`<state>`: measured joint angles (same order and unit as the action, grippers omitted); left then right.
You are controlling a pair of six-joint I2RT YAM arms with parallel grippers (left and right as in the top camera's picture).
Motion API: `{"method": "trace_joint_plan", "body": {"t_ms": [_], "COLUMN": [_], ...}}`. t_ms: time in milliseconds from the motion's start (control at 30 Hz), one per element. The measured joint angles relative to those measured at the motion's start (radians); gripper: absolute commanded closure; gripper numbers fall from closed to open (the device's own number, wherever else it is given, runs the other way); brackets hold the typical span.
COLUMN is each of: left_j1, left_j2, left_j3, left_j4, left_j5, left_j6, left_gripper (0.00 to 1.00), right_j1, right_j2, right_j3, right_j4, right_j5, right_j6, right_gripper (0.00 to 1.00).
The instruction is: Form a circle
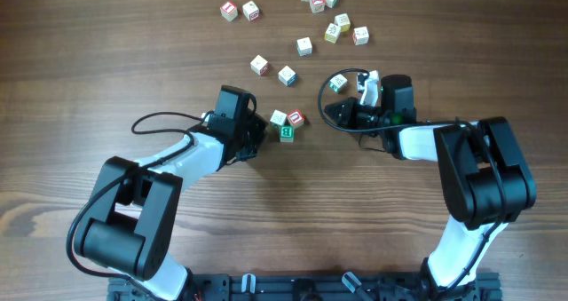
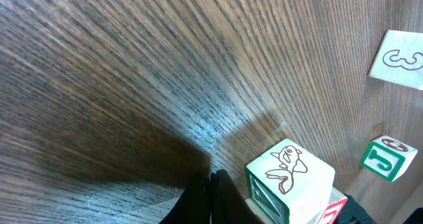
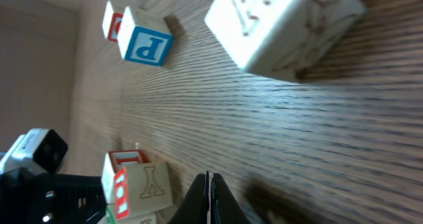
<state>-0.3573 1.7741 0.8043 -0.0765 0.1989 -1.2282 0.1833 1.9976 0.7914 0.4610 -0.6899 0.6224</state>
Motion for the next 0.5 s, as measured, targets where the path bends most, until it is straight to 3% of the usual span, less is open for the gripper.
{"method": "trace_joint_plan", "body": {"t_ms": [500], "left_j1": [0.000], "left_j2": [0.000], "left_j3": [-0.002], "left_j4": [0.003], "left_j5": [0.000], "left_j6": [0.000], "left_gripper": [0.94], "right_j1": [0.063], "right_j2": [0.000], "right_j3": [0.000], "right_j4": [0.017], "right_j5": [-0.029], "right_j6": [0.000], "right_gripper": [0.96]}}
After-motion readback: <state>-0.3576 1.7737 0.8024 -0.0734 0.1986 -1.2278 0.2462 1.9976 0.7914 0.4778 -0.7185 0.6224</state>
